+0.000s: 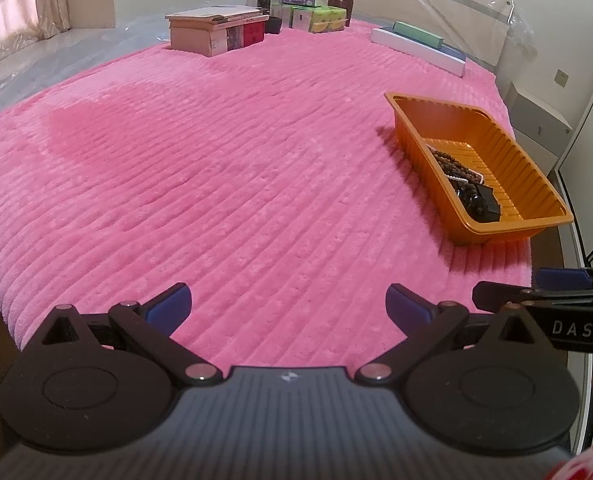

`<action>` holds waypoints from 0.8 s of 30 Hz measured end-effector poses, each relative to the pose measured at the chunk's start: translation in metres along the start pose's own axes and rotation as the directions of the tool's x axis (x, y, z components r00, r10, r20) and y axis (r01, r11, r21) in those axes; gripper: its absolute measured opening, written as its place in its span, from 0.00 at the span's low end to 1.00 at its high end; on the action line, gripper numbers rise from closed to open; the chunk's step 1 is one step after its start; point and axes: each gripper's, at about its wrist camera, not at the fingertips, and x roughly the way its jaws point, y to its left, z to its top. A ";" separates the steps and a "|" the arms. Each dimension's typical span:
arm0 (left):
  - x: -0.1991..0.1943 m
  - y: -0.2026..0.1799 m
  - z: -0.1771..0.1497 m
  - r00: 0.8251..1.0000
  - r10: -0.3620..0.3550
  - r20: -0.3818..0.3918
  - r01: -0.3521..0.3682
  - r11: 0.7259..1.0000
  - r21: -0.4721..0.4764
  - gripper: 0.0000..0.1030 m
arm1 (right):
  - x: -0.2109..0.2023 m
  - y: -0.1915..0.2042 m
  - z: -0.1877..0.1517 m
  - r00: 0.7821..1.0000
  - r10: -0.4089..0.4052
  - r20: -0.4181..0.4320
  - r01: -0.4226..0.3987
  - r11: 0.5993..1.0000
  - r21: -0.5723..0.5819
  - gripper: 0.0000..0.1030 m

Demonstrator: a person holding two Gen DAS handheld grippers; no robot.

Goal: Organize jewelry

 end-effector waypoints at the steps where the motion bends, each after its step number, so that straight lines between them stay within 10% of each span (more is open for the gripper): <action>1: 0.000 0.000 0.000 1.000 0.000 0.001 0.000 1.000 0.001 1.00 | 0.000 0.000 0.000 1.000 0.001 0.000 -0.001 1.000 0.002 0.79; 24: 0.000 -0.001 0.002 1.000 0.001 0.007 -0.001 1.000 0.018 1.00 | -0.002 -0.001 0.003 1.000 -0.004 0.011 0.004 1.000 0.003 0.79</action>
